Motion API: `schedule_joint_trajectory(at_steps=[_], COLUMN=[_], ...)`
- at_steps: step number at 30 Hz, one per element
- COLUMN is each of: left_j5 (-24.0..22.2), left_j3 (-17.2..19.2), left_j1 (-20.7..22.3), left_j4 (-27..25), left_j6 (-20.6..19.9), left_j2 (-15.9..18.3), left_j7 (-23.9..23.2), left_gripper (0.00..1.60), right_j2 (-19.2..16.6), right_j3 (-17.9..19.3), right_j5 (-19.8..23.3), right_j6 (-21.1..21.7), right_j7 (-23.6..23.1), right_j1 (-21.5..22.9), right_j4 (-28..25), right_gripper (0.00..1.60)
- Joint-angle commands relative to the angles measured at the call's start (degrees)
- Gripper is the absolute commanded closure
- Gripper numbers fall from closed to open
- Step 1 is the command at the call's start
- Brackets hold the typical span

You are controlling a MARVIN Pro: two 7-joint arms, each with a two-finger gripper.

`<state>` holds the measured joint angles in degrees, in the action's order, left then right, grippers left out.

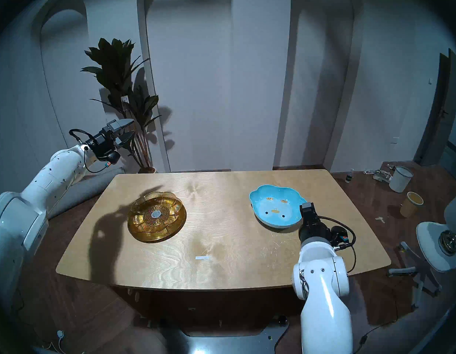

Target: Stack the plates into one stack

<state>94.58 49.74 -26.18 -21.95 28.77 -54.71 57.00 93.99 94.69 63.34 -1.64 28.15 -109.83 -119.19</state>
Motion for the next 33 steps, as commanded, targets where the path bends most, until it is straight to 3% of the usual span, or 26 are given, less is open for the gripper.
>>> schedule_joint_trajectory(at_steps=[1, 8, 13, 22, 24, 25, 33], left_j5=[0.3, 0.9, 1.5, 2.8, 2.9, 3.2, 4.1], left_j3=[-0.1, 0.0, -0.2, -0.7, -0.8, -0.9, -1.1], left_j1=[4.4, 5.5, 5.7, 6.0, 5.9, 5.6, 4.6], left_j4=[2.1, 4.7, 6.0, 7.7, 7.9, 8.4, 10.0], left_j6=[1.9, 3.9, 4.6, 6.2, 6.1, 6.1, 6.4], left_j2=[-1.3, -1.7, -2.2, -2.8, -2.9, -3.2, -4.2], left_j7=[0.6, 1.8, 2.7, 5.7, 5.9, 6.5, 8.4], left_gripper=[0.0, 0.0, 0.0, 0.0, 0.0, 0.0, 0.0], right_j2=[0.1, -1.1, -1.8, -2.1, -2.1, -2.5, -2.1], right_j3=[1.1, -2.3, -4.7, -5.9, -5.5, -4.3, -1.1], right_j5=[4.1, 6.2, 2.9, 1.0, 1.6, 4.0, 9.1], right_j6=[-3.1, -2.6, -2.0, -2.5, -2.2, -0.9, -0.2], right_j7=[0.9, 6.3, 8.2, 11.4, 11.9, 11.7, 11.2], right_j1=[1.6, 2.9, 4.1, 5.0, 5.1, 5.1, 9.0], right_j4=[-1.4, -0.7, -0.5, -0.4, -0.4, 0.0, 7.7], right_gripper=[0.0, 0.0, 0.0, 0.0, 0.0, 0.0, 0.0])
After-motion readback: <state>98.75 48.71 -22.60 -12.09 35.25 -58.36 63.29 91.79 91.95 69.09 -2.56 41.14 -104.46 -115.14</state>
